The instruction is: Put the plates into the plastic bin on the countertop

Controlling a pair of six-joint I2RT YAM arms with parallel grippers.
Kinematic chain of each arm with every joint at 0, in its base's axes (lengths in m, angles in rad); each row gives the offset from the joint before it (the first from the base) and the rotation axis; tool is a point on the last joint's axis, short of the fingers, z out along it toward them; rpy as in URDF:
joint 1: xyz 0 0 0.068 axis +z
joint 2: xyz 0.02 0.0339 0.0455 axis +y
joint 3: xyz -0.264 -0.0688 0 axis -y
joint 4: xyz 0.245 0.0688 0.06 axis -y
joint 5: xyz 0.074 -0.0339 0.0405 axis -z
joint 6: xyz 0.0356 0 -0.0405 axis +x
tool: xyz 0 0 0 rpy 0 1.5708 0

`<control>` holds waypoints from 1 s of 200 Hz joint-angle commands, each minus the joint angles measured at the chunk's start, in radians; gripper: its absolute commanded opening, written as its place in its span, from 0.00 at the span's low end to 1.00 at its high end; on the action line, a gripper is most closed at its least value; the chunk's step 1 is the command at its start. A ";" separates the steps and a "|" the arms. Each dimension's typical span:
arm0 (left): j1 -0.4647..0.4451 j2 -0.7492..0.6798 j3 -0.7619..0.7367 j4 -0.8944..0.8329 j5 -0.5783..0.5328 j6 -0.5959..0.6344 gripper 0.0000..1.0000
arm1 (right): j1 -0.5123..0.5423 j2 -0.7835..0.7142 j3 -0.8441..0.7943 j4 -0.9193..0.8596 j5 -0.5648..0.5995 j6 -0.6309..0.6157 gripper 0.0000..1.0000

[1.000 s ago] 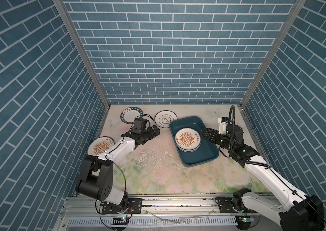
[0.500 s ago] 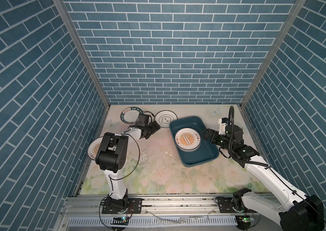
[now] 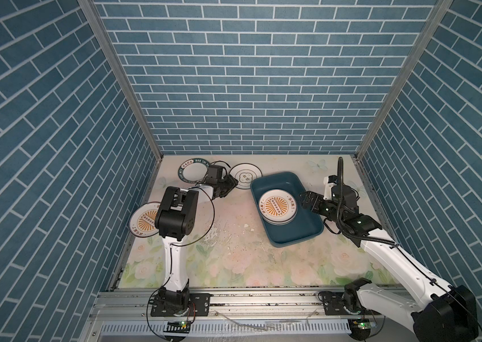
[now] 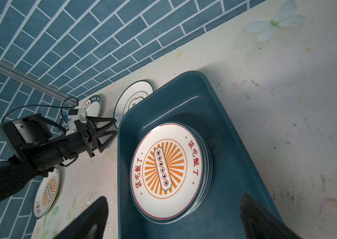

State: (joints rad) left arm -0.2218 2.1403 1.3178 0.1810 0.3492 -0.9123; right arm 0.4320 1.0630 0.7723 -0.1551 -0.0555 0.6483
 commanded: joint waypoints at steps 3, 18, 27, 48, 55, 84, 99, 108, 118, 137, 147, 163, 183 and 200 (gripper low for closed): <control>0.014 0.081 0.011 -0.007 0.008 -0.021 0.48 | 0.005 0.006 0.013 -0.016 0.029 0.007 0.99; 0.016 0.100 0.021 0.004 0.010 -0.034 0.39 | 0.005 0.004 0.012 -0.020 0.038 0.011 0.99; 0.015 0.108 0.021 0.015 0.010 -0.040 0.36 | 0.004 0.003 0.012 -0.021 0.042 0.013 0.99; 0.016 0.116 0.014 0.030 0.001 -0.051 0.30 | 0.005 0.007 0.012 -0.022 0.049 0.014 0.99; 0.016 0.117 0.012 0.038 0.000 -0.054 0.26 | 0.005 0.008 0.013 -0.022 0.049 0.015 0.99; 0.018 0.108 0.001 0.054 -0.001 -0.063 0.14 | 0.005 0.008 0.012 -0.023 0.051 0.027 0.99; 0.021 0.100 -0.005 0.064 0.002 -0.070 0.08 | 0.005 0.003 0.009 -0.020 0.054 0.031 0.99; 0.022 0.093 -0.008 0.073 0.004 -0.074 0.07 | 0.004 -0.001 0.007 -0.020 0.055 0.033 0.99; 0.021 0.085 -0.013 0.083 0.008 -0.081 0.06 | 0.004 -0.006 0.004 -0.020 0.056 0.034 0.99; 0.024 0.064 -0.025 0.101 0.008 -0.094 0.05 | 0.005 -0.017 -0.002 -0.021 0.058 0.039 0.99; 0.026 0.052 -0.029 0.096 0.000 -0.093 0.04 | 0.004 -0.023 -0.005 -0.021 0.059 0.042 0.99; 0.031 0.030 -0.043 0.099 -0.009 -0.095 0.04 | 0.005 -0.034 -0.012 -0.021 0.060 0.048 0.99; 0.044 0.006 -0.067 0.121 -0.020 -0.107 0.02 | 0.005 -0.047 -0.022 -0.021 0.064 0.054 0.99; 0.055 -0.017 -0.086 0.138 -0.033 -0.112 0.02 | 0.005 -0.054 -0.025 -0.023 0.070 0.054 0.99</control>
State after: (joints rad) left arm -0.1905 2.1601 1.2709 0.3431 0.3595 -1.0370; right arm 0.4320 1.0336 0.7597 -0.1585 -0.0097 0.6765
